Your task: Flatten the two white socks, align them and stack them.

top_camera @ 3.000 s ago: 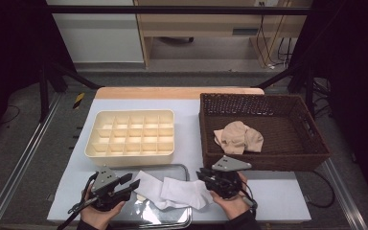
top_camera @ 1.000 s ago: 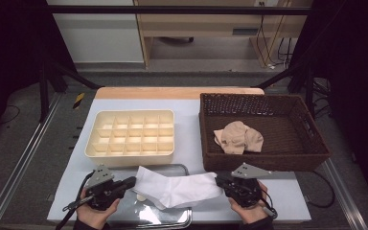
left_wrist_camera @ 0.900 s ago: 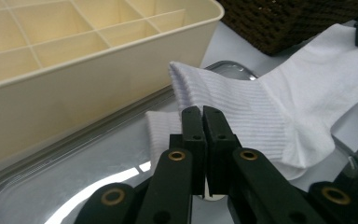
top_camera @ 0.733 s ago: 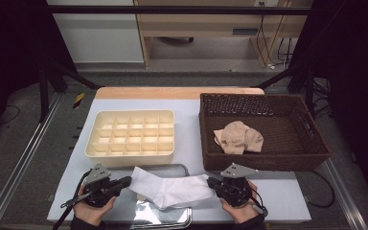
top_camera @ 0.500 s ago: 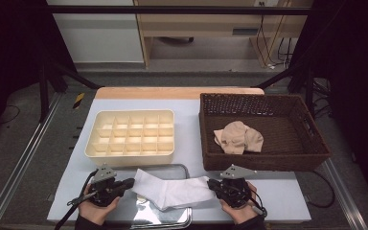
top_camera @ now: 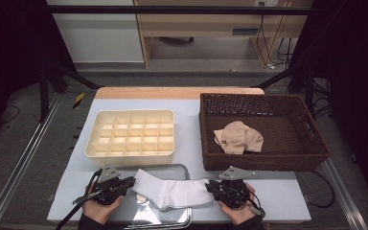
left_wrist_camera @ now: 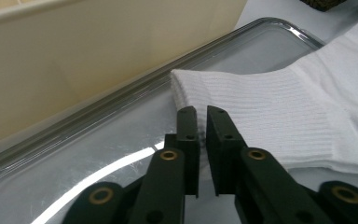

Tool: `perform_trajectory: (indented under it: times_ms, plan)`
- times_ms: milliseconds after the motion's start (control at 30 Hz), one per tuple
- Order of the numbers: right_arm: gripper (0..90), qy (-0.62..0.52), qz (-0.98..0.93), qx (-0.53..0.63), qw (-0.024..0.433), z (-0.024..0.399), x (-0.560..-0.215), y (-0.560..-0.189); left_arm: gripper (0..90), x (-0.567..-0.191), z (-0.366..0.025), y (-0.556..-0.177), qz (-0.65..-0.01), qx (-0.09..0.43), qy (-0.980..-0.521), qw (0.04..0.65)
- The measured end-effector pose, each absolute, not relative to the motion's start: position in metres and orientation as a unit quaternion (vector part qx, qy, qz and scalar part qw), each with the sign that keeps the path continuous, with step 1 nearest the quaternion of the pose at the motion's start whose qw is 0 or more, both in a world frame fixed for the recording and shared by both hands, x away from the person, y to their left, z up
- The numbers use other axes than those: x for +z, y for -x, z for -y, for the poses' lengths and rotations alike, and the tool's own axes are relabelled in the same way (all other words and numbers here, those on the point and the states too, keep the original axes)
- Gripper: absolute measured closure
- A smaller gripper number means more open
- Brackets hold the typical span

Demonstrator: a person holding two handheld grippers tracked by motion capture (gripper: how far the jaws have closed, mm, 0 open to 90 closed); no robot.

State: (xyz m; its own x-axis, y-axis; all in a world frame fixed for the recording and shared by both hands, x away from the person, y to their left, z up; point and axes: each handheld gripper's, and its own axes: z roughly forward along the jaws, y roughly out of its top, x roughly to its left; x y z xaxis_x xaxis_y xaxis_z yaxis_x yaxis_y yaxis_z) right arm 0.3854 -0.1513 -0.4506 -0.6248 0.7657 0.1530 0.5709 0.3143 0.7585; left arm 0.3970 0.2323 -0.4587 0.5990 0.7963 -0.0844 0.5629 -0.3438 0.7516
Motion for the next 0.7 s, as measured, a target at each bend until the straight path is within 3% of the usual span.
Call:
perform_trajectory:
  times_ms: [167,333,533,700]
  plan:
    - [76.2,-0.436,-0.784,0.421,0.134,0.168,-0.449,-0.385,73.8,-0.461,-0.234,-0.396,-0.422,0.15,-0.806,0.387]
    - [75.4,-0.441,-0.79,0.41,0.116,0.165,-0.465,-0.392,70.7,-0.466,-0.233,-0.396,-0.42,0.146,-0.811,0.38]
    - [88.2,-0.426,-0.806,0.398,0.099,0.157,-0.473,-0.395,71.0,-0.469,-0.231,-0.396,-0.419,0.144,-0.814,0.376]
    - [89.9,-0.423,-0.802,0.406,0.108,0.159,-0.468,-0.397,71.3,-0.47,-0.231,-0.396,-0.419,0.142,-0.814,0.376]
